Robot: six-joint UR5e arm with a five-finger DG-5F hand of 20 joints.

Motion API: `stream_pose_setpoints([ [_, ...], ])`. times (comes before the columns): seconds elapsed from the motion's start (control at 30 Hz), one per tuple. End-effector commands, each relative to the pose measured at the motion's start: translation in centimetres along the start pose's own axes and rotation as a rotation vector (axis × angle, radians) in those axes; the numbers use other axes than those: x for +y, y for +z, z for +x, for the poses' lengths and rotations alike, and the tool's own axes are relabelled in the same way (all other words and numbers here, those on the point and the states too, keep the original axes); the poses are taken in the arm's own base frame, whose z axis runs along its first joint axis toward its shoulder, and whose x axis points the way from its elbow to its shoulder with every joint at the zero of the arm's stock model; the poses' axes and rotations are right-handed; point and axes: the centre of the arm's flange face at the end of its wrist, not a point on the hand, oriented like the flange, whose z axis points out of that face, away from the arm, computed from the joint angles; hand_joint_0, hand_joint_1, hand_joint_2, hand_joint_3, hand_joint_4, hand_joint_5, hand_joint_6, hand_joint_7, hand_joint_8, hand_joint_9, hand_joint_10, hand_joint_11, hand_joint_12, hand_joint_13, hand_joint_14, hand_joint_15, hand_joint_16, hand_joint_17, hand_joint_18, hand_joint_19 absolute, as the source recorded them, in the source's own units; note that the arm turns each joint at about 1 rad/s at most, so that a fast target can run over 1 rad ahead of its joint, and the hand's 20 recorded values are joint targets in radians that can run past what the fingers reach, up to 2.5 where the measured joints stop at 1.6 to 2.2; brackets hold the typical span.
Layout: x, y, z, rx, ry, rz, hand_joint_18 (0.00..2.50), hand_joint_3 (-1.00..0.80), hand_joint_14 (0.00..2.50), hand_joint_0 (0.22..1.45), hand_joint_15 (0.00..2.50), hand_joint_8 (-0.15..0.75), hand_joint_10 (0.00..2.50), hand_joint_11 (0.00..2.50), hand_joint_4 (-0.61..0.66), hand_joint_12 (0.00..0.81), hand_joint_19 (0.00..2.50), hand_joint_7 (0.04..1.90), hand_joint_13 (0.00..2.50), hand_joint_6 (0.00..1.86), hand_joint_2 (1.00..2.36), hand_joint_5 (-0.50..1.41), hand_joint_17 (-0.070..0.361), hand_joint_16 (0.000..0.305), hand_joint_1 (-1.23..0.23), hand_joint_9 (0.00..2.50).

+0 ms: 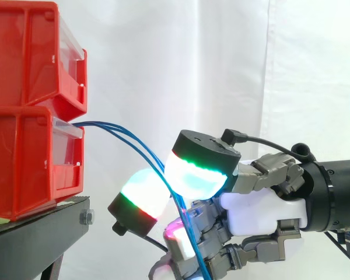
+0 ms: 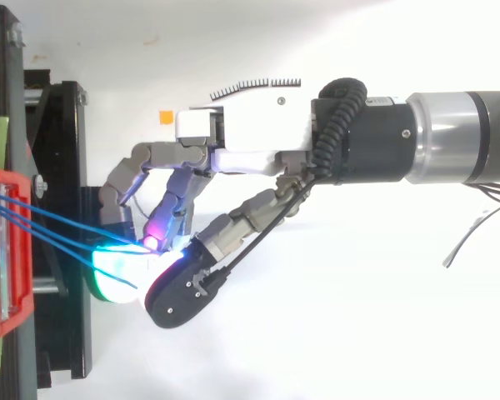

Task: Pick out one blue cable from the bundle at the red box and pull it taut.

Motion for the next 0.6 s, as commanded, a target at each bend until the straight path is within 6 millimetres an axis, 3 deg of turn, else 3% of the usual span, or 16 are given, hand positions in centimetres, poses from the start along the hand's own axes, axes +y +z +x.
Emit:
stream_pose_setpoints([
  [0.0, -0.02, -0.01, 0.00, 0.000, -0.011, 0.000, 0.82, -0.50, 0.02, 0.69, 0.43, 0.257, 0.02, 0.65, -0.10, 0.336, 0.68, 0.87, 0.93, 0.95, 1.00, -0.13, 0.109, 0.049, -0.86, 1.13],
  [0.2, -0.02, -0.01, 0.00, 0.000, -0.012, 0.000, 0.83, -0.50, 0.02, 0.63, 0.47, 0.259, 0.03, 0.66, -0.07, 0.338, 0.70, 0.94, 0.98, 0.94, 1.00, -0.10, 0.105, 0.047, -0.88, 1.22],
  [0.33, -0.02, -0.03, -0.12, -0.001, -0.017, 0.000, 0.86, -0.50, 0.02, 0.52, 0.47, 0.267, 0.03, 0.64, -0.07, 0.337, 0.71, 0.94, 1.02, 0.91, 1.00, -0.07, 0.110, 0.049, -0.85, 1.32],
  [0.43, -0.05, -0.08, -0.24, -0.003, -0.018, 0.003, 0.94, -0.50, 0.02, 0.43, 0.43, 0.270, 0.02, 0.54, -0.12, 0.360, 0.69, 0.96, 1.07, 0.86, 1.00, -0.03, 0.125, 0.055, -0.73, 1.42],
  [0.57, -0.07, -0.12, -0.36, -0.004, -0.018, 0.005, 0.96, -0.50, 0.02, 0.43, 0.40, 0.241, 0.02, 0.43, -0.21, 0.348, 0.69, 1.01, 1.10, 0.78, 1.00, 0.00, 0.126, 0.056, -0.46, 1.49],
])
